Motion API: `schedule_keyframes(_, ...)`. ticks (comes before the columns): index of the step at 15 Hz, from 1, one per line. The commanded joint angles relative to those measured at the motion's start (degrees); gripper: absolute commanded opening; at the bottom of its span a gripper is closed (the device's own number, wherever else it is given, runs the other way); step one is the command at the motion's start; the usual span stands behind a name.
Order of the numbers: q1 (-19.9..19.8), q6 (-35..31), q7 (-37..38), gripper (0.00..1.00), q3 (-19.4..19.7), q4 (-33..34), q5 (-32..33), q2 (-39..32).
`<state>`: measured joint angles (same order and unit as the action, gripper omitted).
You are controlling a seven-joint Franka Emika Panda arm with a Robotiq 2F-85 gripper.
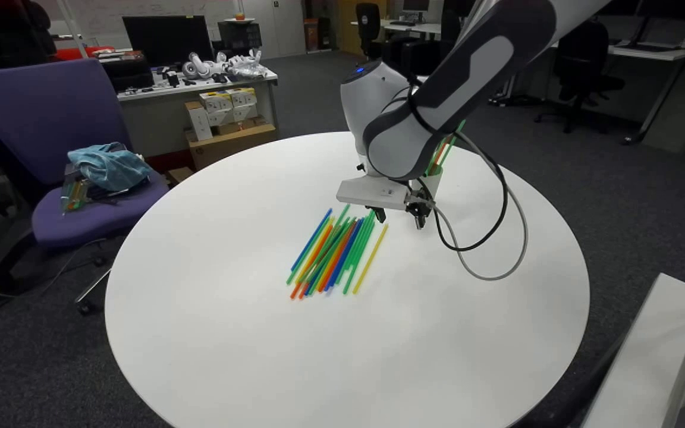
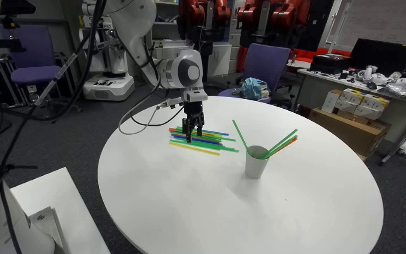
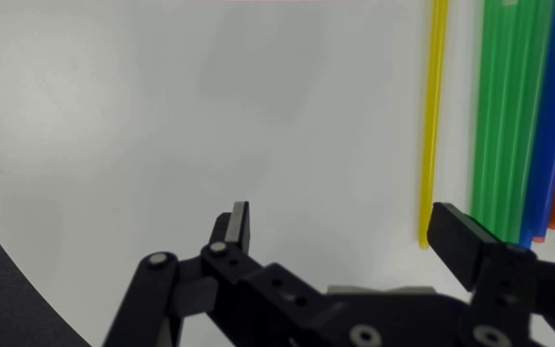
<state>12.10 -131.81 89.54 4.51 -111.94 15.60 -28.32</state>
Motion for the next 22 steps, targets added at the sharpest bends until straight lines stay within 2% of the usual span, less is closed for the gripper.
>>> schedule_keyframes(1, 0.4, 1.5, 1.7, 1.0, 1.0, 2.4, 0.0, -3.1)
schedule_keyframes(14, 0.2, 4.1, 1.9, 1.0, 3.9, 11.5, -1.2, -13.6)
schedule_keyframes(22, 0.2, 2.8, 1.4, 1.0, 4.0, 12.0, -1.3, -13.3)
